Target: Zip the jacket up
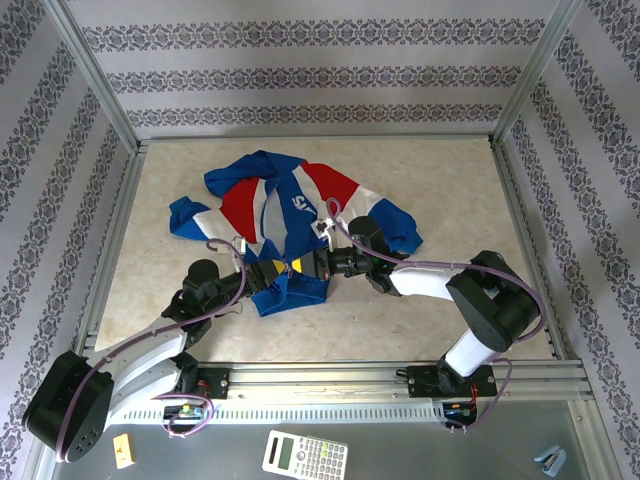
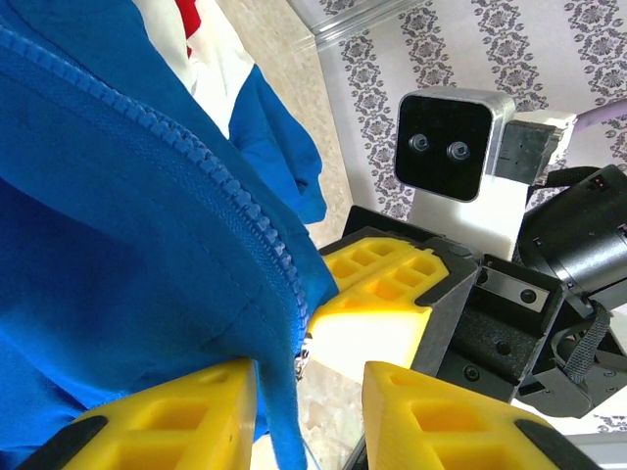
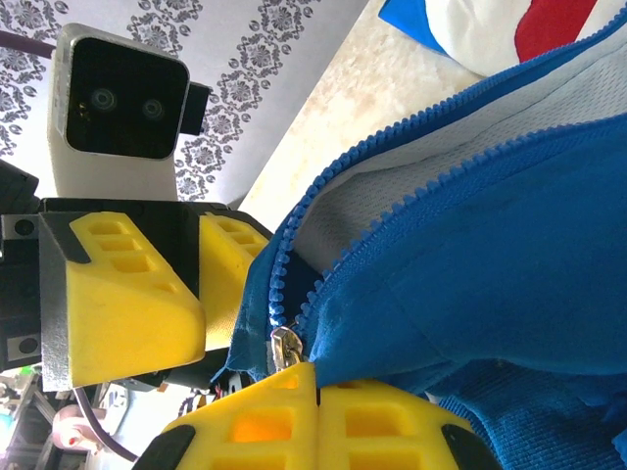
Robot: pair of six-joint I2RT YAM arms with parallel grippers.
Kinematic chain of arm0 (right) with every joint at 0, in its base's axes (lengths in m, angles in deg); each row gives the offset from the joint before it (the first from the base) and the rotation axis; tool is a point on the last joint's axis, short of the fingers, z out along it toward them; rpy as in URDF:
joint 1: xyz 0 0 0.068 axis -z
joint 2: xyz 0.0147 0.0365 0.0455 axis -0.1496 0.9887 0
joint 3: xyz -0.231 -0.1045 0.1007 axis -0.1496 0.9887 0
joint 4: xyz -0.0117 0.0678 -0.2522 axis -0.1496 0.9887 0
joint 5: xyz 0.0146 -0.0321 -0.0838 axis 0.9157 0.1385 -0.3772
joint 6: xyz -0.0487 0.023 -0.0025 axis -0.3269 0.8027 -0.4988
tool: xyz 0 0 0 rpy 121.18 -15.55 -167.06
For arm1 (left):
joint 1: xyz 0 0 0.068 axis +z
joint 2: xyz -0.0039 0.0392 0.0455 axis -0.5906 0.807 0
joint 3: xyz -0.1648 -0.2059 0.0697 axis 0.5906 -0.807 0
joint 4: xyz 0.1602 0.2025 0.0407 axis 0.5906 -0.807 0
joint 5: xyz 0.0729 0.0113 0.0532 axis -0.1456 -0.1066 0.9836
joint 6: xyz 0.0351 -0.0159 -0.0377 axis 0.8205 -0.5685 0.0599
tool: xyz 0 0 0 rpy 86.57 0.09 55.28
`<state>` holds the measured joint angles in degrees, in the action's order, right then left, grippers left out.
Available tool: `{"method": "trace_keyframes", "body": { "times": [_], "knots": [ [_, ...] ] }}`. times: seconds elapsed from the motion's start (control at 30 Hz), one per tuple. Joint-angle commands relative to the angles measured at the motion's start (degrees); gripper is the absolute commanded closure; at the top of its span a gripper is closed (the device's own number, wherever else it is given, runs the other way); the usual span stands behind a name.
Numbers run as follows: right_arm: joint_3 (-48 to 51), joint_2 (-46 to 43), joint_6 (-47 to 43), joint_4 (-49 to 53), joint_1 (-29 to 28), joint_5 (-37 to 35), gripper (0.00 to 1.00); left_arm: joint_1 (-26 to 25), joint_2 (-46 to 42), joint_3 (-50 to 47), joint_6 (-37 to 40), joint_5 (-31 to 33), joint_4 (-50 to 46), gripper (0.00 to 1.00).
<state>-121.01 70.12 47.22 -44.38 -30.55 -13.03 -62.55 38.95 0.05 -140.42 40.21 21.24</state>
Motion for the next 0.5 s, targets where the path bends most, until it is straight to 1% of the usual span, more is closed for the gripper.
{"method": "trace_keyframes", "body": {
  "times": [0.0,0.2,0.27,0.3,0.33,0.4,0.43,0.47],
  "knots": [
    [-1.86,0.88,0.55,-2.73,-0.91,0.8,1.0,-1.13,-1.53,-1.2,-0.33,-0.59,1.74,0.67],
    [-2.31,1.04,0.64,-2.55,-1.37,0.53,1.0,-1.6,-3.54,-1.65,0.65,0.44,-1.49,0.66],
    [-2.39,1.11,0.64,-2.47,-1.45,0.38,1.0,-1.69,-3.43,-1.73,0.83,0.28,-1.82,0.68],
    [-2.53,1.12,0.64,-2.4,-1.51,0.36,1.0,-1.72,-3.34,-1.69,1.0,0.19,-1.94,0.72],
    [-2.56,1.2,0.64,-2.3,-1.54,0.32,1.0,-1.7,-3.35,-1.66,1.17,-0.02,-2.44,0.79],
    [-2.66,1.14,0.59,-1.96,-1.55,0.03,1.0,-1.69,-3.91,-0.88,2.39,-0.2,-5.78,0.98],
    [-2.61,0.99,0.57,-1.79,-1.57,-0.15,1.0,-1.69,-4.35,-0.18,3.25,-0.25,-8.42,1.0],
    [-2.59,0.9,0.56,-1.61,-1.6,-0.22,1.0,-1.71,-5.04,0.83,4.35,-0.34,-11.86,1.0]
  ]
}}
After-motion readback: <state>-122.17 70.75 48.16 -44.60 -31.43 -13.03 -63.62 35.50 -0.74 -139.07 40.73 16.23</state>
